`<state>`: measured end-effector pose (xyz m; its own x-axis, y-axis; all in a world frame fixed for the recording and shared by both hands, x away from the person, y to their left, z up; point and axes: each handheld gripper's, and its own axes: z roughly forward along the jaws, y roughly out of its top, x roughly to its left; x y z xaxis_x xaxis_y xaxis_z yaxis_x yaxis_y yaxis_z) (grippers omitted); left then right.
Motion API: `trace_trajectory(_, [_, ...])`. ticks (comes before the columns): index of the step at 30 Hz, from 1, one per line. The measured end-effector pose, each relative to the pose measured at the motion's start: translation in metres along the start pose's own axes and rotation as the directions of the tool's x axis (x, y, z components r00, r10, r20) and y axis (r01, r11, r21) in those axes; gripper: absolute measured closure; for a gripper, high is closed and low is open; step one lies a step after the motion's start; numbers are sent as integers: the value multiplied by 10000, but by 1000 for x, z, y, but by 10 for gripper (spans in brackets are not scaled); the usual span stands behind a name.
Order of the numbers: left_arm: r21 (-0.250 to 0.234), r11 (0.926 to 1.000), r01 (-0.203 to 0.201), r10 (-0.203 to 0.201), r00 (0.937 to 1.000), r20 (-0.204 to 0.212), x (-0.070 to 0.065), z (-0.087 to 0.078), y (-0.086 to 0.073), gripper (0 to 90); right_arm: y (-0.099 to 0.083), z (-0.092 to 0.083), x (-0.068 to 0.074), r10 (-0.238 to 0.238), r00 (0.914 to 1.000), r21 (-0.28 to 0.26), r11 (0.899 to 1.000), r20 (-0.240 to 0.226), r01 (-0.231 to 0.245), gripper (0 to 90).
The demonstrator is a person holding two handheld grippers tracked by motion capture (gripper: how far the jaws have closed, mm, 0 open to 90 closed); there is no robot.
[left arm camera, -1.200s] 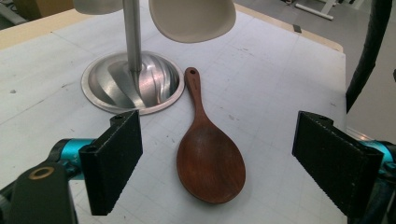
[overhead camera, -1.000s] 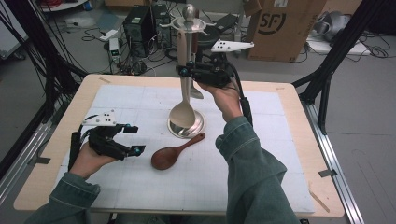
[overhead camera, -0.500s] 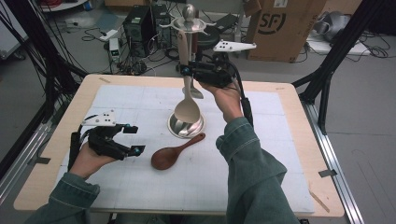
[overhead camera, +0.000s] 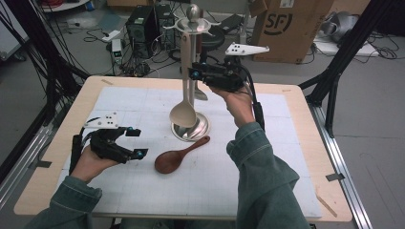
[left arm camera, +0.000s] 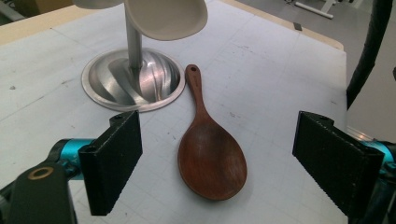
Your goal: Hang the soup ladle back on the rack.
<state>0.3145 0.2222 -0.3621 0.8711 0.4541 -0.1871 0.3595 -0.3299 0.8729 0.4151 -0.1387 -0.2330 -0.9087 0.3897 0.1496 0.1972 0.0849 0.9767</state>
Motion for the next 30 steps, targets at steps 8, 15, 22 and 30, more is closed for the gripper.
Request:
trace_trajectory(8, [46,10000,16,-16,10000,-37,1,0,-1,160,1,-11,2,-173,9998,36,9998,32,173,674])
trace_trajectory(15, [60,10000,39,-38,10000,-64,1,0,-1,158,4,-20,1,-354,9992,37,9994,197,353,773])
trace_trajectory(22, [21,10000,41,-41,10000,-61,2,-1,-1,158,13,-26,1,-575,9980,156,9982,268,571,892])
trace_trajectory(30, [-26,10000,33,-33,10000,-77,2,-2,-1,157,36,-44,-4,-615,9976,-212,9978,303,621,894])
